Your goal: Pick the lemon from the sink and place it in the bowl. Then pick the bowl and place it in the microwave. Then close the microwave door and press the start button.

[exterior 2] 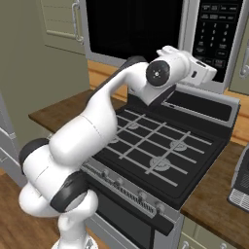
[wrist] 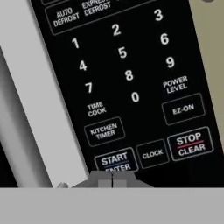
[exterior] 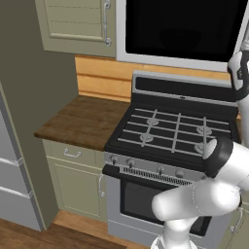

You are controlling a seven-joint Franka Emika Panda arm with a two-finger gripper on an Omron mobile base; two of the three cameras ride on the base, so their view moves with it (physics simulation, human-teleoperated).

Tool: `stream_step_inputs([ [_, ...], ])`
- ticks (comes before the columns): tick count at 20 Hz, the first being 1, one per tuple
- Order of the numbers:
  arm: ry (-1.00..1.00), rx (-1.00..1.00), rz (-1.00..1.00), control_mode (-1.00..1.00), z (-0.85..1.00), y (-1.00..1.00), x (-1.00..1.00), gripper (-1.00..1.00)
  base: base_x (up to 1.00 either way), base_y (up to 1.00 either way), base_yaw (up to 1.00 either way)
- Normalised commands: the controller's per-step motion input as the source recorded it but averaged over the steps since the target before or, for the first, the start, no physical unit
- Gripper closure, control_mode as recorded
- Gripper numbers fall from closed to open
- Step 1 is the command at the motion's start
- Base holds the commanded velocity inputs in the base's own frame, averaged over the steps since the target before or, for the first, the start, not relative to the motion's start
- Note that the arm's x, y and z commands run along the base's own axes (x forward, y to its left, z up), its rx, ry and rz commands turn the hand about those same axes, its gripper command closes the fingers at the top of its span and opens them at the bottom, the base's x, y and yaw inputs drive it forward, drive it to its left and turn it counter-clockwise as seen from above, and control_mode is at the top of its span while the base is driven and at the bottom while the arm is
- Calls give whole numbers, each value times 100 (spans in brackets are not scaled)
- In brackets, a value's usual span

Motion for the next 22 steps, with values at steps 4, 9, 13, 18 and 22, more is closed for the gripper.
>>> stream_step_inputs([
  [4, 0, 2, 0, -100, 0, -14, 24, 100, 0, 0, 0],
  [9, 0, 0, 0, -100, 0, -8, 24, 100, 0, 0, 0],
  [13, 0, 0, 0, -100, 0, -10, 27, 100, 0, 0, 0],
  [18, 0, 0, 1, -100, -4, -13, 26, 100, 0, 0, 0],
  [22, 0, 0, 3, -100, -18, -17, 21, 100, 0, 0, 0],
])
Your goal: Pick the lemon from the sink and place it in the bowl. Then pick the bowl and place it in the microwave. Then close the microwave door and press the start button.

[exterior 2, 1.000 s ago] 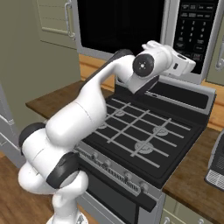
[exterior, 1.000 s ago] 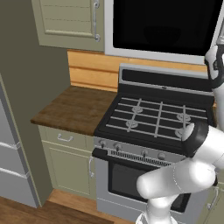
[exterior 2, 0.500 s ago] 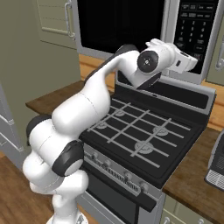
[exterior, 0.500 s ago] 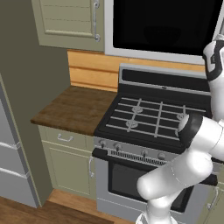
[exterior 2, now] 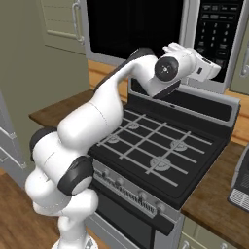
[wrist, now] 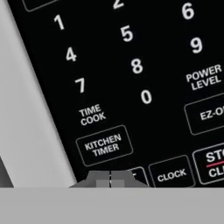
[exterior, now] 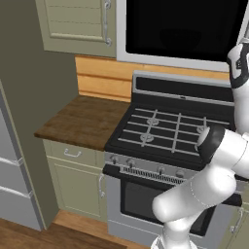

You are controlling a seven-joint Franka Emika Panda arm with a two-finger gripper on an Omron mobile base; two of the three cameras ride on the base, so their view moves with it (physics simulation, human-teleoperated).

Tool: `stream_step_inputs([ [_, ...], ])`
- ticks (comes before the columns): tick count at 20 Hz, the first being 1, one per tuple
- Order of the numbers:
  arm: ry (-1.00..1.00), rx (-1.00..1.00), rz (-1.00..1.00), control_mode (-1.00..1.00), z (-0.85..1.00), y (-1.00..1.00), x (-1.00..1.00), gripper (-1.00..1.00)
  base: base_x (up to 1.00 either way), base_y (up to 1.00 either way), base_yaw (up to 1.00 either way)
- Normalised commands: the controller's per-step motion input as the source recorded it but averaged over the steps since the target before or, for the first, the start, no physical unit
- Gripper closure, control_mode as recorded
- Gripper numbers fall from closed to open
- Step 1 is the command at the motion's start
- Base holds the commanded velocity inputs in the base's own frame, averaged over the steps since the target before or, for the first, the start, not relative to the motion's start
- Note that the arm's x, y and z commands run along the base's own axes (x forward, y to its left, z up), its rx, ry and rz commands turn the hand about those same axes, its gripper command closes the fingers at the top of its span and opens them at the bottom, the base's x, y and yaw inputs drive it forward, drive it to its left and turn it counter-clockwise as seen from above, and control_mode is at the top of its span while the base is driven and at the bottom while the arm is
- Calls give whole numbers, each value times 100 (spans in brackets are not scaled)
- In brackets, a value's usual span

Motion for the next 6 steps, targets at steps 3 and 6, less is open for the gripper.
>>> stream_step_inputs([
  [3, 0, 0, 4, -100, -24, -16, 25, 100, 0, 0, 0],
  [6, 0, 0, 3, -100, -13, -14, 11, 100, 0, 0, 0],
])
